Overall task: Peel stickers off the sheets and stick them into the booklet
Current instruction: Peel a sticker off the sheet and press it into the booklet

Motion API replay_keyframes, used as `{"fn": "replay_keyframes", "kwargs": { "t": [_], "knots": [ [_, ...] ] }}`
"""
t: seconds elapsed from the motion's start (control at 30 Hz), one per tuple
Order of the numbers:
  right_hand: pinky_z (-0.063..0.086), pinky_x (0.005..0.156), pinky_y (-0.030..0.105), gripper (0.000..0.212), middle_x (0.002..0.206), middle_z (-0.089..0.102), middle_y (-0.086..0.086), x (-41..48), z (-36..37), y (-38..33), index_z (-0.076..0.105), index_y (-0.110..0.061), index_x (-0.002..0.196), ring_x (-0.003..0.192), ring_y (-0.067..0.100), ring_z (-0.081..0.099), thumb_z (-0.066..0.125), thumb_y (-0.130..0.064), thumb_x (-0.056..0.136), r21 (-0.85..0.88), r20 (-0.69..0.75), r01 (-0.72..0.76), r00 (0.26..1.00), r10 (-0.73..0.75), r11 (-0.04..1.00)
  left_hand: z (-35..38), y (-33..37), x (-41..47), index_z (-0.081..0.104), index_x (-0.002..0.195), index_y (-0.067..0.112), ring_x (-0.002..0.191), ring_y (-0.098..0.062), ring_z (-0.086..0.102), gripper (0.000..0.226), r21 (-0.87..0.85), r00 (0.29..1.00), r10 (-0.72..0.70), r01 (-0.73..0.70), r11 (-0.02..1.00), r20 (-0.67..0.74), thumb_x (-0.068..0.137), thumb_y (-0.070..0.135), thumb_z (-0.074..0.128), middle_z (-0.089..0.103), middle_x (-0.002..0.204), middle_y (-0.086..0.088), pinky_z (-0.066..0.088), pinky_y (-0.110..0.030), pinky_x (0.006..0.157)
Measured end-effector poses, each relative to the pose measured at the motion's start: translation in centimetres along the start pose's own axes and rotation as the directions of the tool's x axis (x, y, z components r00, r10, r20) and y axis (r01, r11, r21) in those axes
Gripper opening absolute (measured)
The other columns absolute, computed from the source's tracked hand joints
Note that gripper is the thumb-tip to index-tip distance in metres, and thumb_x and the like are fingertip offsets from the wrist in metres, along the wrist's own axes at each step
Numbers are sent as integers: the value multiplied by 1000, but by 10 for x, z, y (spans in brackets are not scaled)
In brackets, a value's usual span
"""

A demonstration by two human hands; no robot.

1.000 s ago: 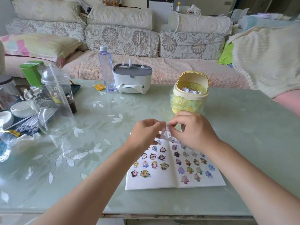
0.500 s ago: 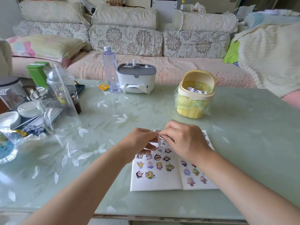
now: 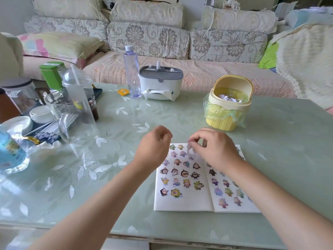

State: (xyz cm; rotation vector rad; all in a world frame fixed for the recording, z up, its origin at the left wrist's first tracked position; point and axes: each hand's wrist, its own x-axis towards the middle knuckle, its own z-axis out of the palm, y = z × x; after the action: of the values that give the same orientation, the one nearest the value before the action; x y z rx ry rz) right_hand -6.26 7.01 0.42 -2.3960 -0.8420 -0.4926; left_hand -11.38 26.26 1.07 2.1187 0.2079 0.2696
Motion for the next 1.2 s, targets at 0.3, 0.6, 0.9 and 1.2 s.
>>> {"fn": "replay_keyframes", "kwargs": {
  "t": [0.3, 0.6, 0.9, 1.2],
  "knots": [
    [47, 52, 24, 9, 80, 63, -11, -22, 22, 5, 76, -26, 74, 65, 11, 60, 73, -18, 76, -18, 187, 351, 921, -341, 936, 16, -49, 2, 77, 108, 21, 104, -8, 56, 21, 188, 801, 500, -575, 797, 329, 95, 15, 62, 70, 111, 7, 42, -22, 94],
    [47, 53, 27, 11, 80, 63, -5, -36, 31, 19, 73, -17, 75, 63, 17, 57, 75, -10, 84, -43, 111, 458, 885, -452, 888, 29, -65, -5, 77, 108, 36, 105, -16, 52, 20, 249, 811, 507, -576, 778, 293, 94, 28, 65, 63, 107, 11, 47, -26, 84],
    [46, 59, 19, 8, 80, 67, -12, -40, 19, 15, 79, -25, 90, 66, 7, 59, 73, -22, 86, -23, -35, 323, 946, -323, 946, 27, -55, -8, 74, 109, 36, 104, -13, 48, 21, 321, 854, 446, -515, 795, 268, 93, 27, 63, 61, 105, 12, 40, -21, 81],
    [44, 54, 26, 24, 88, 57, -15, -25, 0, 4, 71, -28, 74, 55, 11, 49, 83, -8, 73, 88, -12, 66, 998, -66, 994, 17, -23, -5, 70, 111, 32, 95, -3, 55, 21, 256, 940, 219, -287, 923, 263, 98, 26, 55, 62, 106, 11, 45, -22, 81]
  ]
}}
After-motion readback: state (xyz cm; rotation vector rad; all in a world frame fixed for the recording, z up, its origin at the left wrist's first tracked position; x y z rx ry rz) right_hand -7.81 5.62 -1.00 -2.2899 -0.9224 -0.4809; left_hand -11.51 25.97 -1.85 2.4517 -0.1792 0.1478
